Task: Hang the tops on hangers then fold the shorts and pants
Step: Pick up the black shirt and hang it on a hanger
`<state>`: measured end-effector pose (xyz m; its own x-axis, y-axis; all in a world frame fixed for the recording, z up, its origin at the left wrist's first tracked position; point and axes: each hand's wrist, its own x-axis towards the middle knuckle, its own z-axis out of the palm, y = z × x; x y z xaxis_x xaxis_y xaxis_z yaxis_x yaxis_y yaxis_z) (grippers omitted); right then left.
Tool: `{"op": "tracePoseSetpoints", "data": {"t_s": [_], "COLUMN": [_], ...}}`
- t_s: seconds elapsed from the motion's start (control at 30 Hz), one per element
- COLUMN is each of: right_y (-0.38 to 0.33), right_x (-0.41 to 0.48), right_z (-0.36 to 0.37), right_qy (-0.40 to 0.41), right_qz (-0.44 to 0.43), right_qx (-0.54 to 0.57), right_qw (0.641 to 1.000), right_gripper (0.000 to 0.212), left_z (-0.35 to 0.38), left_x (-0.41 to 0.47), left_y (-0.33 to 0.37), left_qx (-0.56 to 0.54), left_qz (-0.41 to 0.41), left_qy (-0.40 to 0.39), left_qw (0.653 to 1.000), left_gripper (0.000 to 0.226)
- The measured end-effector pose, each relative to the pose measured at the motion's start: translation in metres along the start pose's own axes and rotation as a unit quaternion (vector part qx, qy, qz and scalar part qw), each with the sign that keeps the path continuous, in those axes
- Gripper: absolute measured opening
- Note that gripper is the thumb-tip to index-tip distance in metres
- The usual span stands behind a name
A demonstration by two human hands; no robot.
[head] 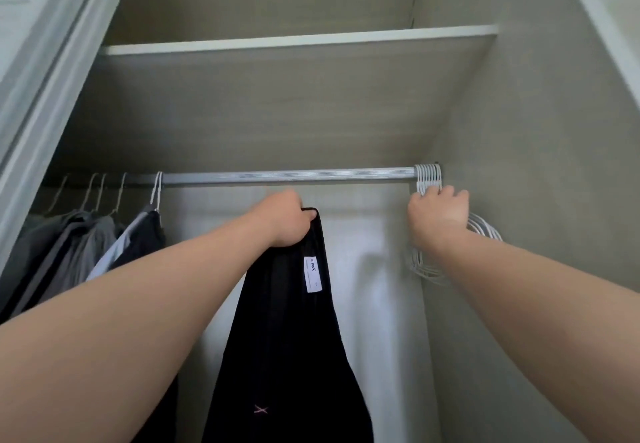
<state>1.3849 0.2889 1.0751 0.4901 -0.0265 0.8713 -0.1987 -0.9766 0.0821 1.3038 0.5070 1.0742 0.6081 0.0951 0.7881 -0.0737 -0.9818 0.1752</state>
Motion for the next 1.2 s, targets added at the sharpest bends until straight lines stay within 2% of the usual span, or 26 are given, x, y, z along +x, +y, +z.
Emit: {"op": "tracePoseSetpoints", "data": {"t_s": [0.37,0.43,0.5,0.6,0.67,0.73,0.8,0.87,1.0,1.07,1.13,1.2], "right_y": [0.016,0.018,0.018,0.016,0.013,0.009,0.005,0.005,0.003,0.000,-0.003,0.001], "right_x": [0.022,0.025,0.024,0.020,0.012,-0.003,-0.022,-0.046,-0.095,-0.113,-0.123,-0.129], "right_z": [0.010,0.006,-0.002,-0.016,-0.025,-0.033,-0.037,-0.040,-0.046,-0.053,-0.065,-0.081], "right_qy": [0.050,0.057,0.048,0.023,0.005,-0.053,-0.116,-0.138,-0.114,-0.117,-0.139,-0.165], "right_qz": [0.007,0.015,0.026,0.071,0.121,0.152,0.161,0.156,0.153,0.150,0.152,0.143], "right_qx": [0.053,0.096,0.190,0.401,0.530,0.666,0.768,0.816,0.865,0.875,0.869,0.850], "right_qw": [0.997,0.994,0.980,0.913,0.839,0.729,0.608,0.539,0.465,0.445,0.449,0.479], "right_gripper": [0.036,0.035,0.035,0.029,0.019,0.013,0.017,0.021,0.024,0.028,0.025,0.018], "left_z": [-0.005,-0.011,-0.017,-0.027,-0.035,-0.045,-0.058,-0.072,-0.099,-0.109,-0.118,-0.129], "left_x": [-0.008,-0.011,-0.015,-0.024,-0.032,-0.042,-0.054,-0.065,-0.088,-0.101,-0.115,-0.130], "left_y": [-0.017,-0.019,-0.021,-0.027,-0.030,-0.033,-0.036,-0.039,-0.045,-0.043,-0.040,-0.032], "left_qx": [0.020,0.024,0.023,0.014,0.004,-0.004,-0.008,-0.014,-0.025,-0.025,-0.019,-0.012], "left_qz": [-0.017,-0.016,-0.017,-0.020,-0.025,-0.025,-0.022,-0.018,-0.016,-0.023,-0.029,-0.032], "left_qy": [-0.001,0.005,0.013,0.029,0.046,0.070,0.088,0.099,0.104,0.097,0.086,0.075], "left_qw": [1.000,1.000,1.000,0.999,0.999,0.997,0.996,0.995,0.994,0.995,0.996,0.997], "left_gripper": [0.042,0.043,0.044,0.045,0.045,0.045,0.044,0.042,0.039,0.040,0.040,0.040]}}
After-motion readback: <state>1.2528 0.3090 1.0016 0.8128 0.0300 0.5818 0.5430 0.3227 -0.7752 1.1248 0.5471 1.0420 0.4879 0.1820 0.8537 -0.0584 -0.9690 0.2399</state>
